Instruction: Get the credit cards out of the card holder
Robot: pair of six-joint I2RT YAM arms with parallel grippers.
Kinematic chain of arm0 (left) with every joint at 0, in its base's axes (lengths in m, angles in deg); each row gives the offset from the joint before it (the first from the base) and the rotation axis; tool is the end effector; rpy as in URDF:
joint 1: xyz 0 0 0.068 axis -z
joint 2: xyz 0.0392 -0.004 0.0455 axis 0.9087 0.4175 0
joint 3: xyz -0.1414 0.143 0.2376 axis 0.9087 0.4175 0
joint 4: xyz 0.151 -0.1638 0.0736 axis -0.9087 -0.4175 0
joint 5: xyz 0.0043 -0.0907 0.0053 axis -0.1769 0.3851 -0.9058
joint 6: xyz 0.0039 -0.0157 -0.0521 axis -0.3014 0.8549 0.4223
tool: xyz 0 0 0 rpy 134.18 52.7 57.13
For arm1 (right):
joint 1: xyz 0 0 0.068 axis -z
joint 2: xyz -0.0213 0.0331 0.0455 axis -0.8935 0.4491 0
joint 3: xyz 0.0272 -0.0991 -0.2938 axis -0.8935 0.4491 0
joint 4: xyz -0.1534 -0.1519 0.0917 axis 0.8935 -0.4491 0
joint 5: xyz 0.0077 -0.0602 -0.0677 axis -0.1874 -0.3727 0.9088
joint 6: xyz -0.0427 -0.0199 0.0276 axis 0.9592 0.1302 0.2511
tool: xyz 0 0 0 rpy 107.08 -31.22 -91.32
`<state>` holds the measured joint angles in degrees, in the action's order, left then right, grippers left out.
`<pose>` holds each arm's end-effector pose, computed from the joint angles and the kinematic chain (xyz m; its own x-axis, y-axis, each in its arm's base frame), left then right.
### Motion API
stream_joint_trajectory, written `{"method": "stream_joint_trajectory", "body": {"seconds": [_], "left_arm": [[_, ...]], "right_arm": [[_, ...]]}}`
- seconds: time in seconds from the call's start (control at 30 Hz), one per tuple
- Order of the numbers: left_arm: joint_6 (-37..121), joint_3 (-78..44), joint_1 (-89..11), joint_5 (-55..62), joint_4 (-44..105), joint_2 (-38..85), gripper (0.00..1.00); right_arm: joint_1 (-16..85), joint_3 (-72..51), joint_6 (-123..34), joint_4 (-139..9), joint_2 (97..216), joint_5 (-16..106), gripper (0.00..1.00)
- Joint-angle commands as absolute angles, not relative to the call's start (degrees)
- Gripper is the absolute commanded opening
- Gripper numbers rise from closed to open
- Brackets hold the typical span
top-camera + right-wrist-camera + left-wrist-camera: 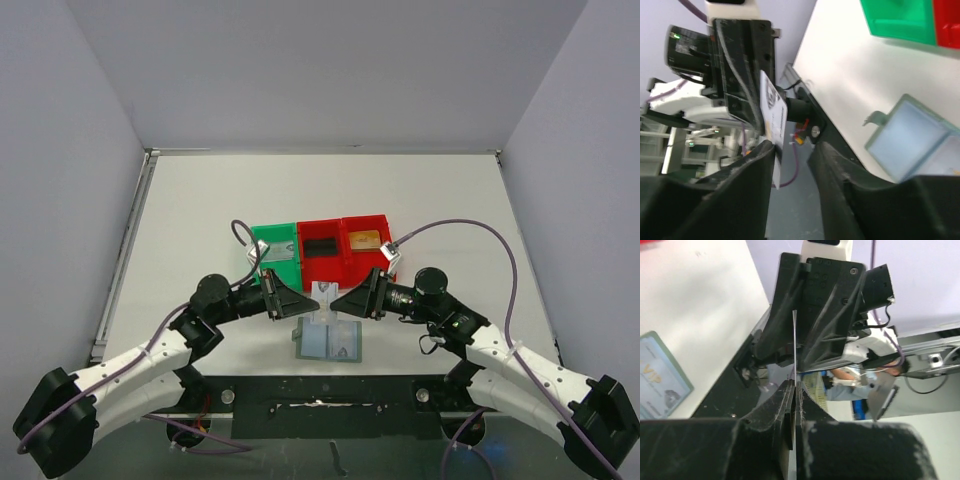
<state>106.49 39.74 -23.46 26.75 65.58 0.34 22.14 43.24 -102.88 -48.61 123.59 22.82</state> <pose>0.0969 -0.1124 0.2729 -0.9268 -0.2783 -0.2521 0.2434 0.0663 -0.9677 0.0943 0.1069 0.2772 -0.9140 0.2449 -0.3236 -0.2637 0.2477 0.9322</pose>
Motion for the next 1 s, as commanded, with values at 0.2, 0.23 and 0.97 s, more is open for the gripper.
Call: {"method": "stream_joint_trajectory", "body": {"seconds": [0.2,0.23,0.97], "left_arm": [[80.97,21.96,-23.64,12.47,28.25,-4.08,0.0],[77.93,19.95,-23.66,10.14,24.3,-3.8,0.0],[14.2,2.92,-23.66,-20.26,4.05,11.69,0.0]], "right_arm": [[23.11,37.94,-98.73,-68.06,117.29,36.47,0.82],[23.1,37.52,-98.53,-70.13,116.87,37.94,0.85],[22.73,38.45,-92.14,-80.52,101.02,55.74,0.91]]}}
